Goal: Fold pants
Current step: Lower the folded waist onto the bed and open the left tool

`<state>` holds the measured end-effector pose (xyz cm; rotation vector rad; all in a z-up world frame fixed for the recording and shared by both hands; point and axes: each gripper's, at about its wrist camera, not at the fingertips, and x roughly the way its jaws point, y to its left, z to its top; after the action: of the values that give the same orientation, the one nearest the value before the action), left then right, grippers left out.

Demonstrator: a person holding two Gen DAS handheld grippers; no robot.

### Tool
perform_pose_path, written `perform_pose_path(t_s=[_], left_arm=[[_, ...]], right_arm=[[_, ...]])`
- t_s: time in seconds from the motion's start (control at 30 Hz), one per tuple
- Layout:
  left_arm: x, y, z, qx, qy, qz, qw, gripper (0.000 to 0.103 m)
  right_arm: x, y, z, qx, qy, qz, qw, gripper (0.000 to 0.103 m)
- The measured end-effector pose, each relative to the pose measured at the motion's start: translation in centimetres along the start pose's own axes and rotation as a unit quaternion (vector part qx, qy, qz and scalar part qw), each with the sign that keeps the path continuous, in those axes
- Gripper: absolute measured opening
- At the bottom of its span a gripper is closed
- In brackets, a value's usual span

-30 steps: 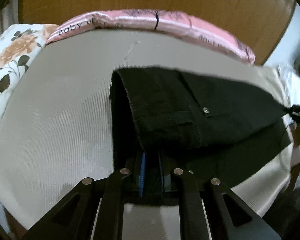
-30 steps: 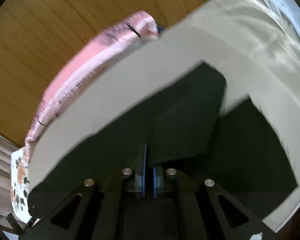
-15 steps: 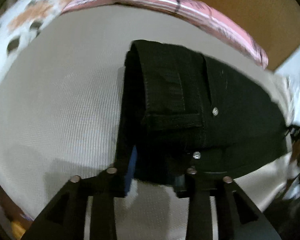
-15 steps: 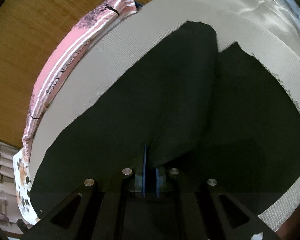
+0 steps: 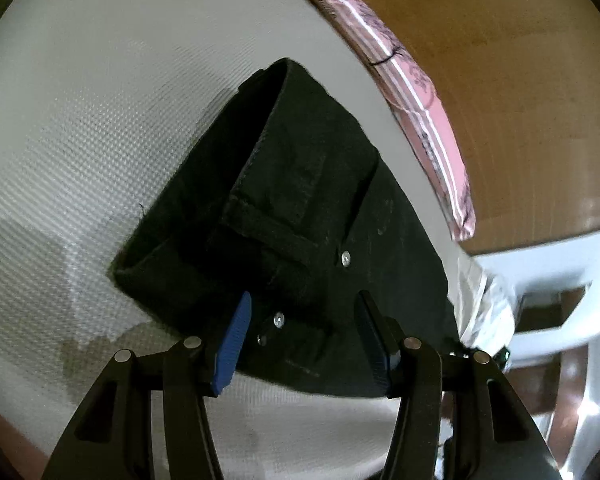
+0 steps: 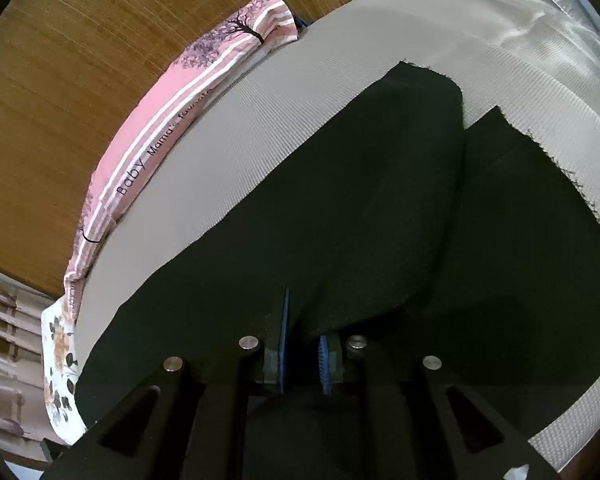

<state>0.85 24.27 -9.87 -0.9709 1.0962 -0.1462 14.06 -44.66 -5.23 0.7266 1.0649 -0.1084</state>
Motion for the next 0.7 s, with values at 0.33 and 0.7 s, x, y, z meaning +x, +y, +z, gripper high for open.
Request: perform_pose_path(t_s=[0.33, 0.7], left_arm=[[0.7, 1.9, 1.0, -0.084, -0.054, -0.008, 0.9950, 0.026], [0.8, 0.5, 1.8, -0.060, -0.050, 0.029, 0.9965, 0.023]], right_arm=[[0.0, -1.1, 1.0, 0.018, -0.010, 0.014, 1.000, 0.013], [0.2, -4.8, 3.0, 0.093, -0.028, 0.037, 0.995, 0.014]])
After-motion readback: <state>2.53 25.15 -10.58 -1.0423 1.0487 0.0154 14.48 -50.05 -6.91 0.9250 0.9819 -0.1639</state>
